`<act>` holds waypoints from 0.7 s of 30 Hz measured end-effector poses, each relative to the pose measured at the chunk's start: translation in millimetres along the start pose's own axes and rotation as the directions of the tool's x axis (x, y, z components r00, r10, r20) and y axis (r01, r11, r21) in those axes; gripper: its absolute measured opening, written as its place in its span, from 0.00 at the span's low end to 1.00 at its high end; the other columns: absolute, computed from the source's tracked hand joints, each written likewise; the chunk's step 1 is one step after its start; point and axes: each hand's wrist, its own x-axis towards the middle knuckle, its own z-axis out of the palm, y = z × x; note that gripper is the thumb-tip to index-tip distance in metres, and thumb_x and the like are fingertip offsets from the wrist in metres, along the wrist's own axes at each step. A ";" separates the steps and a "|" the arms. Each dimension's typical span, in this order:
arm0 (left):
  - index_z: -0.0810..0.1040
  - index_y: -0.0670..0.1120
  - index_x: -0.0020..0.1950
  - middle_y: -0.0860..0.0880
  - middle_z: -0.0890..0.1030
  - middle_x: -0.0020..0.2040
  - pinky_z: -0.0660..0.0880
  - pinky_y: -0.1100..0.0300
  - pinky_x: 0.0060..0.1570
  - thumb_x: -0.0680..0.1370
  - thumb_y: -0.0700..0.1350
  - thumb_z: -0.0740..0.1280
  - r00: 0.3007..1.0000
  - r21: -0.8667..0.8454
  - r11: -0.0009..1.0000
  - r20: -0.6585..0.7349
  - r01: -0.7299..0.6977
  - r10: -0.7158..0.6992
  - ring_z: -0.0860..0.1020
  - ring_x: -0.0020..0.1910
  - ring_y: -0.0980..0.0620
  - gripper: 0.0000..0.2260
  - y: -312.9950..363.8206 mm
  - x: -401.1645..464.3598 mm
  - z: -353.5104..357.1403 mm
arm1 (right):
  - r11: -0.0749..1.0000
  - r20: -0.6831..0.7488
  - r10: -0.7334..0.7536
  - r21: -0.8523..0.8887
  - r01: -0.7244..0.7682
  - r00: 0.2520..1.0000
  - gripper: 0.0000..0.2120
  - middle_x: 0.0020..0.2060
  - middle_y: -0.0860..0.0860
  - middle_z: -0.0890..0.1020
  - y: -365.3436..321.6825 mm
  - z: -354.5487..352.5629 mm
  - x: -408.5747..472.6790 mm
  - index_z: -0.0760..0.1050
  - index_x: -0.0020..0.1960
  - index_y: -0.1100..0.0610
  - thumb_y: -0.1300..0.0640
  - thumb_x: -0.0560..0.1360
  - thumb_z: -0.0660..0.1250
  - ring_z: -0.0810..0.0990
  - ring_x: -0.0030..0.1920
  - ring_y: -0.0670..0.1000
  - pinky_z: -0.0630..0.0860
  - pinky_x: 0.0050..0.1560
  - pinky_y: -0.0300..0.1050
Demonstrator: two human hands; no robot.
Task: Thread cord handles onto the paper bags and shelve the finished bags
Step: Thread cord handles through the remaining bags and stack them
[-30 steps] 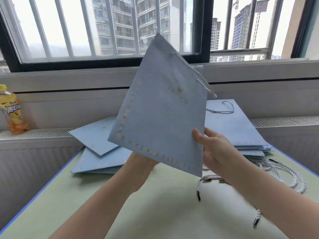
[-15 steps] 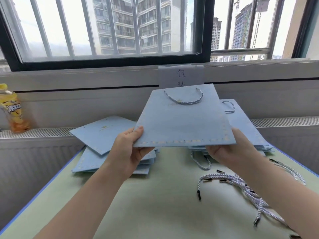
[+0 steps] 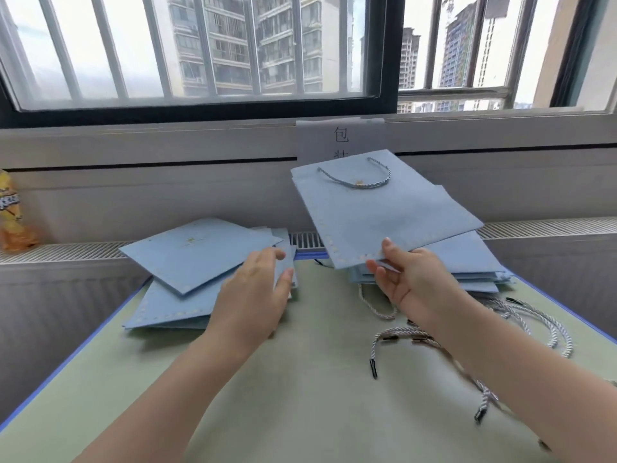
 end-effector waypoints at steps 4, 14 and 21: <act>0.65 0.49 0.69 0.47 0.72 0.64 0.65 0.51 0.59 0.81 0.48 0.56 0.993 0.322 0.940 0.003 0.109 -0.116 0.68 0.63 0.45 0.16 -20.5 7.6 -8.3 | 0.995 -0.101 -0.059 0.069 0.066 0.993 0.05 0.36 0.54 0.74 -12.6 -13.6 12.6 0.67 0.54 0.62 0.63 0.79 0.61 0.82 0.27 0.47 0.73 0.23 0.33; 0.62 0.52 0.72 0.45 0.70 0.68 0.63 0.49 0.62 0.80 0.58 0.56 0.904 0.436 0.832 0.086 0.343 -0.418 0.65 0.67 0.40 0.22 -55.6 15.4 -16.0 | 0.943 -0.181 0.181 -0.248 -0.223 0.967 0.19 0.22 0.52 0.78 -18.5 -32.3 15.1 0.68 0.36 0.58 0.48 0.80 0.58 0.73 0.18 0.44 0.68 0.17 0.31; 0.69 0.45 0.66 0.43 0.76 0.61 0.68 0.53 0.52 0.80 0.58 0.57 0.924 0.485 0.811 0.019 0.326 -0.382 0.69 0.62 0.40 0.21 -69.2 16.4 -18.5 | 0.694 -0.004 0.305 -0.683 -0.225 0.952 0.16 0.30 0.53 0.80 -24.9 -24.8 6.2 0.77 0.48 0.61 0.51 0.81 0.57 0.79 0.25 0.47 0.74 0.23 0.35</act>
